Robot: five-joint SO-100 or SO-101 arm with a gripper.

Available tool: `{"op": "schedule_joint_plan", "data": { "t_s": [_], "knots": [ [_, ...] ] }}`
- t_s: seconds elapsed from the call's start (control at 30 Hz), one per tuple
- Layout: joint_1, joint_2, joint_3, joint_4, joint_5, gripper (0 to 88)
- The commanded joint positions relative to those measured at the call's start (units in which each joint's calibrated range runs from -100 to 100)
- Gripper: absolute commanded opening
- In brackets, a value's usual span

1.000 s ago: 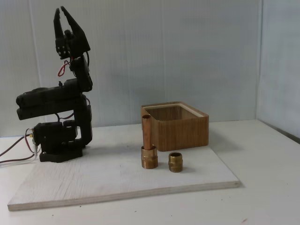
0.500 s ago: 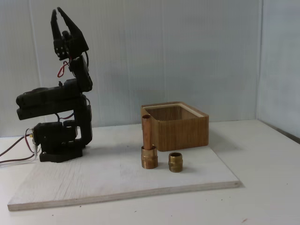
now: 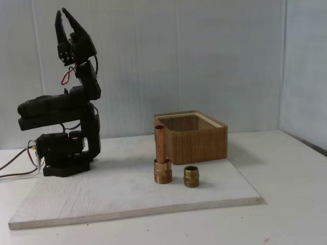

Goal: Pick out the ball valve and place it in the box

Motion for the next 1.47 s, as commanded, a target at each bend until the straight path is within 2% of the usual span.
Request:
{"op": "schedule_joint_plan", "data": {
  "t_s": [0.0, 1.43],
  "knots": [
    [0.3, 0.3, 0.5, -0.4, 0.4, 0.9],
    [0.4, 0.3, 0.5, -0.4, 0.5, 1.2]
  ]
}}
